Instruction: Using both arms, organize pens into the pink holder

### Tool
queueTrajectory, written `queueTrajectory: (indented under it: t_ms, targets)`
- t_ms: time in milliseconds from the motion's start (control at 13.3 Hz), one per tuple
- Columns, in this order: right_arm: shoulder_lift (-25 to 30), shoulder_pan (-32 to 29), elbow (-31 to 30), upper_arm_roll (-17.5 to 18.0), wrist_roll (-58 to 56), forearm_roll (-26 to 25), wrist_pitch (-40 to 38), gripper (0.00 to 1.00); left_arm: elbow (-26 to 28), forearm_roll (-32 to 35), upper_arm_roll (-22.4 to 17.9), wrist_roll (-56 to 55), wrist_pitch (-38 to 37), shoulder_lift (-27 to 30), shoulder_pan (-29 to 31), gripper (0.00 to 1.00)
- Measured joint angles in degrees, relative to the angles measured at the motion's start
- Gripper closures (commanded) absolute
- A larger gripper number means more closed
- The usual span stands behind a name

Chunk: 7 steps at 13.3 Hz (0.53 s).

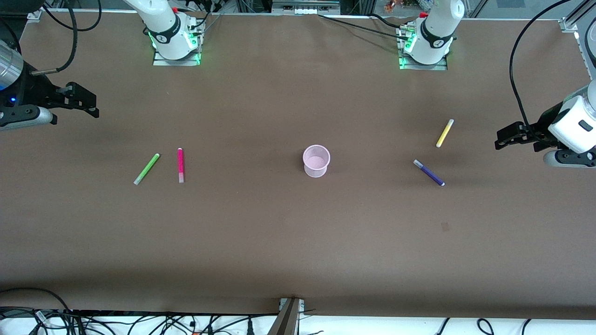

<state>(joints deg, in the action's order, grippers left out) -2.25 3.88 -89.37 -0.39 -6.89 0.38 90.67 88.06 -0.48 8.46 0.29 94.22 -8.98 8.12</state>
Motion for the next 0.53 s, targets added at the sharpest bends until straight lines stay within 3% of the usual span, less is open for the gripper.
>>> queueTrajectory:
  t_ms: [526]
  targets:
    - [0.00, 0.00, 0.02, 0.06, 0.00, 0.00, 0.06, 0.00, 0.00, 0.00, -0.05, 0.00, 0.00, -0.37, 0.14, 0.00]
